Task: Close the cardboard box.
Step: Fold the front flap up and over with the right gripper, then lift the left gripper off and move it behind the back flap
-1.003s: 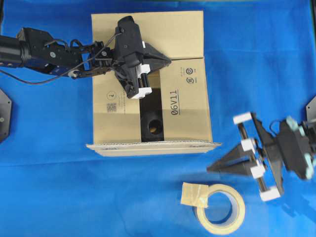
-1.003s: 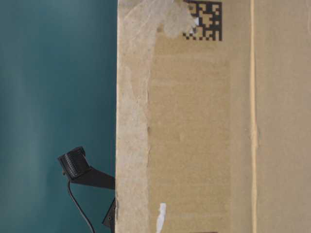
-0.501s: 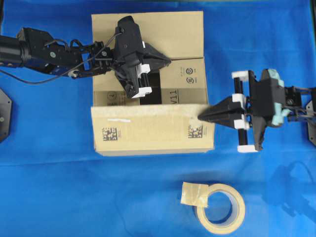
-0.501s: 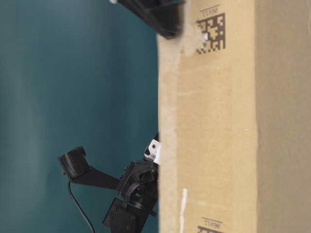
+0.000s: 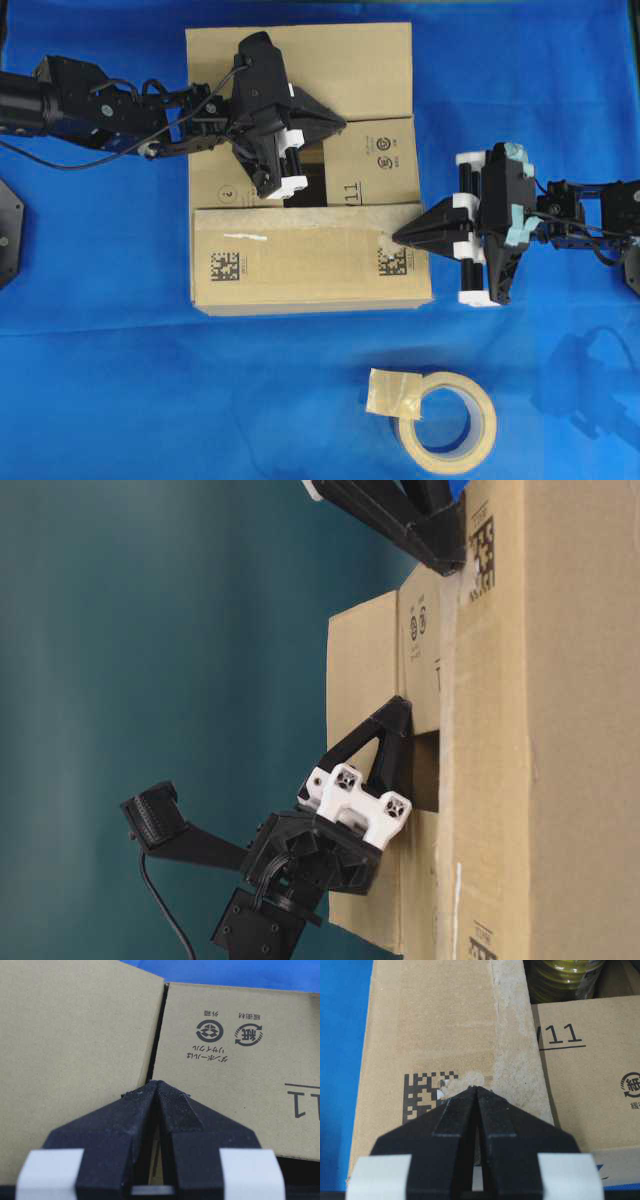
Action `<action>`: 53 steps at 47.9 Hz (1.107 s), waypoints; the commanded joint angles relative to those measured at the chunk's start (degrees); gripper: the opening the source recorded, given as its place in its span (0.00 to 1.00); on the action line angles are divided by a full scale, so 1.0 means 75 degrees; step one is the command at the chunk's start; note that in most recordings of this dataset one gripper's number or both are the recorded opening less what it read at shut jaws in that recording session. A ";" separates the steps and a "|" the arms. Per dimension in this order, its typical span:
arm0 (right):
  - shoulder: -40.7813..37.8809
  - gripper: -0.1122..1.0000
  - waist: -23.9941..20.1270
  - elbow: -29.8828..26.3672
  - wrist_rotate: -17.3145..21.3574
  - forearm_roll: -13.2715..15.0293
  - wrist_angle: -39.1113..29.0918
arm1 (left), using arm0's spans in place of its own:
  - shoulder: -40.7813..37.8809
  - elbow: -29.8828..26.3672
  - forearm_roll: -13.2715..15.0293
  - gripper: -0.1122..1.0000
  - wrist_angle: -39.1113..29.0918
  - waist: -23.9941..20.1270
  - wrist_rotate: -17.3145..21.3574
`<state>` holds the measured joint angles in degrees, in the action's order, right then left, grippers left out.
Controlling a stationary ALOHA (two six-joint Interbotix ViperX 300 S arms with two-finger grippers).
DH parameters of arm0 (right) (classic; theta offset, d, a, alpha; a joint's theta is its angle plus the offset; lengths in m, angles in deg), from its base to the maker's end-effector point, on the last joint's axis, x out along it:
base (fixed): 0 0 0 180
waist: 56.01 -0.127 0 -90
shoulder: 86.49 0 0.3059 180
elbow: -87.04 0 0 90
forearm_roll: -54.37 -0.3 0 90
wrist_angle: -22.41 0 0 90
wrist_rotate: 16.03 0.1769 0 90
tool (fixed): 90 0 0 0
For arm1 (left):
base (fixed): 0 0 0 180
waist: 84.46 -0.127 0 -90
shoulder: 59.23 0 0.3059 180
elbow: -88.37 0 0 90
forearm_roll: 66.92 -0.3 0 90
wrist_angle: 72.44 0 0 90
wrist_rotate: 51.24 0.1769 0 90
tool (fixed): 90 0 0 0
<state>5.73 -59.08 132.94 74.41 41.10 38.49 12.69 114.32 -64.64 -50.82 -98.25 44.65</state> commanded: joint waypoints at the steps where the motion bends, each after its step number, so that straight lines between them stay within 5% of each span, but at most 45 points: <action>1: 0.0023 0.10 -0.0012 -0.0094 -0.0012 -0.0023 0.0059 | 0.0141 -0.0059 0.0012 0.10 0.0023 0.0047 -0.0023; 31: 0.0023 0.10 -0.0012 -0.0105 -0.0059 -0.0023 0.0187 | 0.1852 -0.0445 0.0012 0.10 -0.0937 0.0270 0.0070; 53: 0.0023 0.10 -0.0012 -0.0105 -0.0094 -0.0023 0.0340 | 0.1898 -0.1441 -0.0035 0.10 -0.3223 -0.1605 0.0586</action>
<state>5.64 -59.17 132.94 73.79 41.10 40.33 27.28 106.32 -64.64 -72.44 -107.83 48.16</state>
